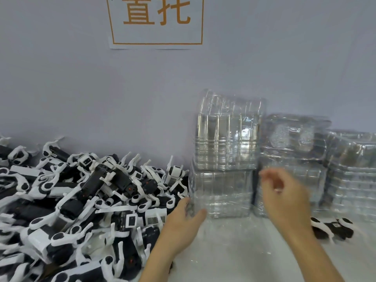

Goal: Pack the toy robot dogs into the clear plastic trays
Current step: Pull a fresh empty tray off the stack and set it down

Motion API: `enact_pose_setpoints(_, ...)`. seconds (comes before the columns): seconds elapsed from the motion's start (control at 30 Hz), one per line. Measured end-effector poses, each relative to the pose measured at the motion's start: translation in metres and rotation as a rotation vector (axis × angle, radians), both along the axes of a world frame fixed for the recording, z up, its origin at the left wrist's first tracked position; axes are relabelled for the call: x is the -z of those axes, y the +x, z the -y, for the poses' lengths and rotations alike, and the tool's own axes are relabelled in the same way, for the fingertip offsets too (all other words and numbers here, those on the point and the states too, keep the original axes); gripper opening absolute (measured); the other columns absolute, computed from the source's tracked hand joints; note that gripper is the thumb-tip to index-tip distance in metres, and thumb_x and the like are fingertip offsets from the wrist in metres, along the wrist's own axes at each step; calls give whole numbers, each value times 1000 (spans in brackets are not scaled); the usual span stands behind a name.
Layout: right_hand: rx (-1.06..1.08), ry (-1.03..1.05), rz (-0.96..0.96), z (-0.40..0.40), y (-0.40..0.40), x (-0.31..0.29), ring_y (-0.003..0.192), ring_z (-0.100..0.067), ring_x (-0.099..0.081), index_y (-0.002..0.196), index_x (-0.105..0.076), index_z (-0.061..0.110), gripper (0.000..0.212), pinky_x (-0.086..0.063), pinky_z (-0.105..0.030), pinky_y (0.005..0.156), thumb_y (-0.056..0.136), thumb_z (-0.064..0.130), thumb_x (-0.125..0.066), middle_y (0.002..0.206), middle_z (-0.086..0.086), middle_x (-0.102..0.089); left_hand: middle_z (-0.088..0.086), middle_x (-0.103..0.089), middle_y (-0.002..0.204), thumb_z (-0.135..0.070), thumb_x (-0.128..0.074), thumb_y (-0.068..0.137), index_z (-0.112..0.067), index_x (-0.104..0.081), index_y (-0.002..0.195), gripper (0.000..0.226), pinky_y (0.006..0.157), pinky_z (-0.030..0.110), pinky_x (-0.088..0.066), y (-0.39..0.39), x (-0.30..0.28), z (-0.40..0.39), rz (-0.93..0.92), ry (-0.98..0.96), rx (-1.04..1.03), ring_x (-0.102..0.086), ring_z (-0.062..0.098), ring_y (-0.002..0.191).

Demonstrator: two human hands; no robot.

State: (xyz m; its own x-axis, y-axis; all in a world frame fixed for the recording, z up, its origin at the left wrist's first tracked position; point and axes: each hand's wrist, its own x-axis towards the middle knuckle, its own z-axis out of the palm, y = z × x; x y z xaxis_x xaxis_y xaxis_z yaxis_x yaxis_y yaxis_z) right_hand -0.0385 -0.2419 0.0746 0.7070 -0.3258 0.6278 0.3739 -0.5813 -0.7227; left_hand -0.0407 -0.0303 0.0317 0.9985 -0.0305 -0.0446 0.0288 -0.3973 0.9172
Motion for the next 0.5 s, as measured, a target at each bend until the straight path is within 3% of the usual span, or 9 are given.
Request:
enact_pose_setpoints(0.07,-47,-36,-220,11,3,31,82,1,-60,97,-64,29,19,-40,-15,65,96,11,-59,94,8,-69,-21,-59,109,-42,-62,95,-46,-47,106,19,94,26,-50,1,0,-1,12,-30,-8,-61,1,99)
enact_pose_setpoints(0.1,-79,-60,-320,14,6,42,89,-6,-62,103,-62,29,16,-41,-16,68,97,15,-58,99,8,-68,-20,-60,111,-43,-63,95,-47,-45,106,21,96,28,-51,1,1,-1,17,-38,-12,-61,1,102)
enact_pose_setpoints(0.2,-160,-156,-541,17,11,61,110,-12,-55,130,-54,30,31,-41,-25,87,100,30,-57,114,12,-53,-11,-58,129,-49,-61,95,-42,-39,138,49,107,39,-48,0,6,1,12,-36,-16,-60,13,118)
enact_pose_setpoints(0.27,-161,-142,-558,17,11,67,114,-15,-56,138,-51,31,40,-39,-28,92,98,32,-58,116,14,-49,-6,-55,138,-53,-59,94,-37,-33,150,63,109,44,-46,0,8,3,14,-15,-19,-58,18,124)
enact_pose_setpoints(0.4,-133,-130,-531,17,12,73,110,-21,-63,138,-54,26,45,-38,-24,86,95,16,-62,127,1,-59,-6,-55,139,-56,-58,94,-39,-38,144,57,109,46,-46,-2,11,5,15,-19,-36,-57,20,126)
enact_pose_setpoints(0.5,-117,-145,-541,21,11,72,103,-19,-64,137,-56,27,47,-39,-25,82,93,11,-63,128,-1,-62,-7,-53,143,-62,-56,92,-36,-31,152,70,111,45,-44,-1,15,4,7,25,-21,-56,18,127)
